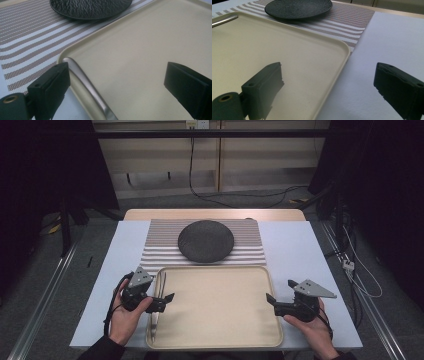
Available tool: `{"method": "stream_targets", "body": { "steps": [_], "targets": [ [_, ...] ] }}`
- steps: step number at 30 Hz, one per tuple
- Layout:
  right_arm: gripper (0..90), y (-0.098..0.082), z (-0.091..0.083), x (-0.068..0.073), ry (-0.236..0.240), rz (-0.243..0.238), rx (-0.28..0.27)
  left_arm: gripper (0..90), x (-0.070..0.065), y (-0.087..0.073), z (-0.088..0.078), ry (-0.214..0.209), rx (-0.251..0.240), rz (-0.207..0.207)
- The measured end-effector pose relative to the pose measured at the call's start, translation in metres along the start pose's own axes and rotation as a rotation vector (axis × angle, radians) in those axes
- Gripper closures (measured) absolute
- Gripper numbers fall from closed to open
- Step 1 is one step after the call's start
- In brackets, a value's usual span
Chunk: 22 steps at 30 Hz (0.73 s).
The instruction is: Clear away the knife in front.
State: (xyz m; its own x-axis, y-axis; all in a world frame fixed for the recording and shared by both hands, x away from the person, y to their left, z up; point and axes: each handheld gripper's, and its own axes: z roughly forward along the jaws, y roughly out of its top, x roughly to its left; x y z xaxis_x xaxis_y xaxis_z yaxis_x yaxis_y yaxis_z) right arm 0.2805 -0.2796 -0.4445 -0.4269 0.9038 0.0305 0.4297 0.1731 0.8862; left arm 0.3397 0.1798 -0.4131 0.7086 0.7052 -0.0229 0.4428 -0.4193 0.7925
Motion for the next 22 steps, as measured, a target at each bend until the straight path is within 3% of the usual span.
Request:
{"method": "stream_targets", "body": {
  "steps": [14,22],
  "targets": [
    [8.1,-0.003,-0.005,-0.002,-0.018,0.015,0.002,5.8,0.003,-0.026,-0.017,0.041,-0.04,-0.06],
    [8.0,-0.004,-0.009,-0.003,-0.033,0.023,0.002,5.8,0.011,-0.028,-0.021,0.056,-0.06,-0.07]
  ]
}}
